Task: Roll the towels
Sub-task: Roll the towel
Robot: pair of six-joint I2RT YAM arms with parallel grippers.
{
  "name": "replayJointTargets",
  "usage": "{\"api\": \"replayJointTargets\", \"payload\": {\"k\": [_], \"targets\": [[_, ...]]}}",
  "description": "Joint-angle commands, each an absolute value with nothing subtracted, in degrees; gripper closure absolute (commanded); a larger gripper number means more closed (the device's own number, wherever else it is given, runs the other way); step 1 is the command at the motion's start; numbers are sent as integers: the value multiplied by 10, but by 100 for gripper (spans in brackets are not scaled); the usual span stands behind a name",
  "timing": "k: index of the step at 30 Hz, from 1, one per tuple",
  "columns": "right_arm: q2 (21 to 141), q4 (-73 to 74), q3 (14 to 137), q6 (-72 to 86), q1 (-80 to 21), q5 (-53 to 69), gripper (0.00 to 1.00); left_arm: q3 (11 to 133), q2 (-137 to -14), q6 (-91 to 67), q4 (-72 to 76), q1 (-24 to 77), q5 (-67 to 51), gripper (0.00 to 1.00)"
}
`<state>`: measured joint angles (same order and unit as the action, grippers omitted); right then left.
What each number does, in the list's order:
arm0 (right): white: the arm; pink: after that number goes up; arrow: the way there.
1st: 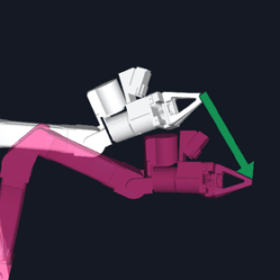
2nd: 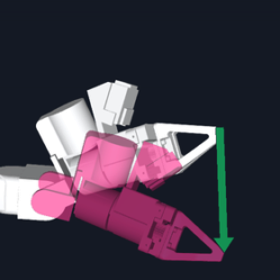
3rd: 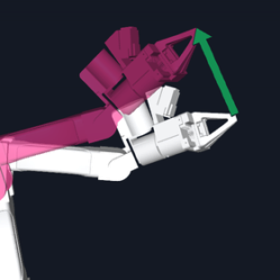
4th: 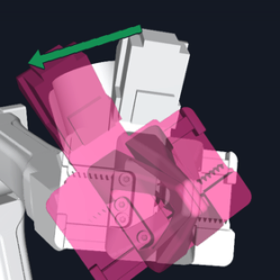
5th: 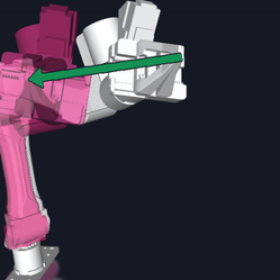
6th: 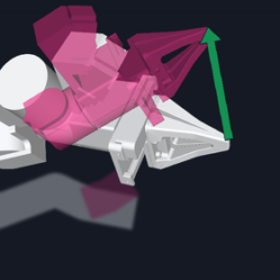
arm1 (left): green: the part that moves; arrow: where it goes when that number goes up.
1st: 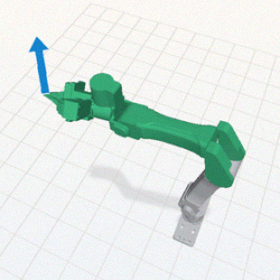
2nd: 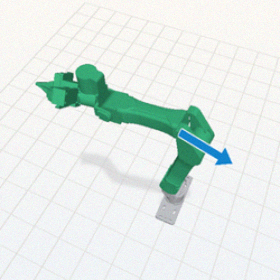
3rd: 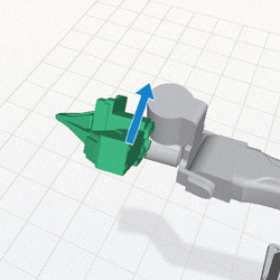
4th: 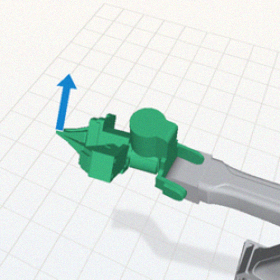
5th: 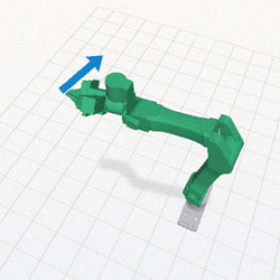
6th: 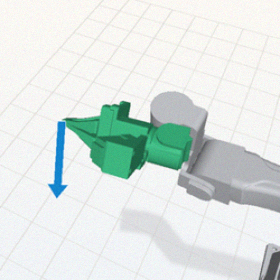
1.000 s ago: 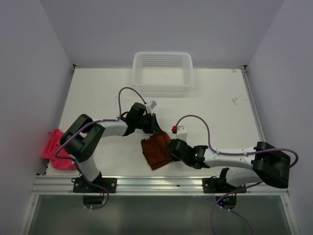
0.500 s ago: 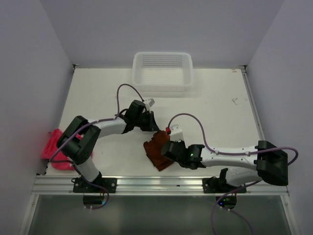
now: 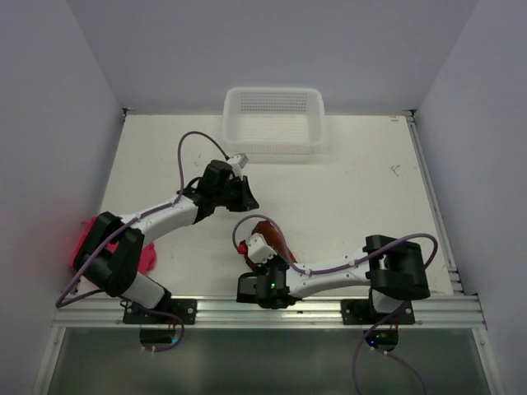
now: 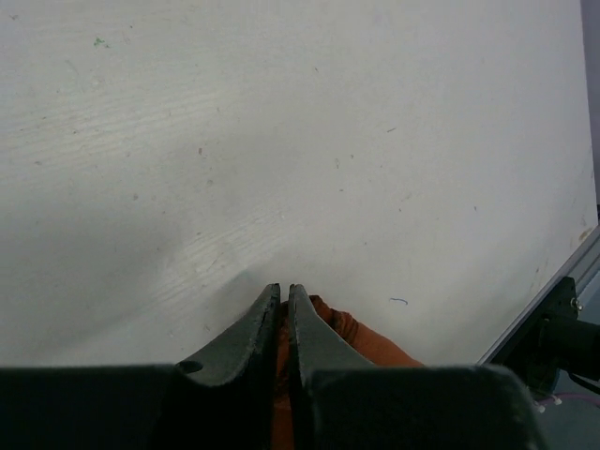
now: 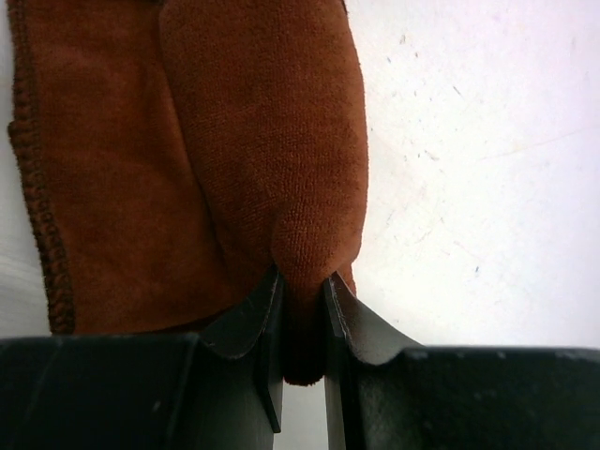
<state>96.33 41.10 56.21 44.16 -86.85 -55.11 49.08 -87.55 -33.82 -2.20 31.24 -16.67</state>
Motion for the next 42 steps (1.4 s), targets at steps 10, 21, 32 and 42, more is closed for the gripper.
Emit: {"api": "replayJointTargets", "payload": {"k": [10,21,32,42], "targets": [[1134,537,718,436,-942,-645,100,415,-761,-351,21,321,-220,88],[1110,470,692,374,-943,-611,100,331,-762,-391,70,399,-203,89],[1039,409,631,361,-942,-598,89,281,-823,-388,91,402,-170,90],[961,371,599,392,-941,-574,34,265,-862,-391,134,403,-149,91]]}}
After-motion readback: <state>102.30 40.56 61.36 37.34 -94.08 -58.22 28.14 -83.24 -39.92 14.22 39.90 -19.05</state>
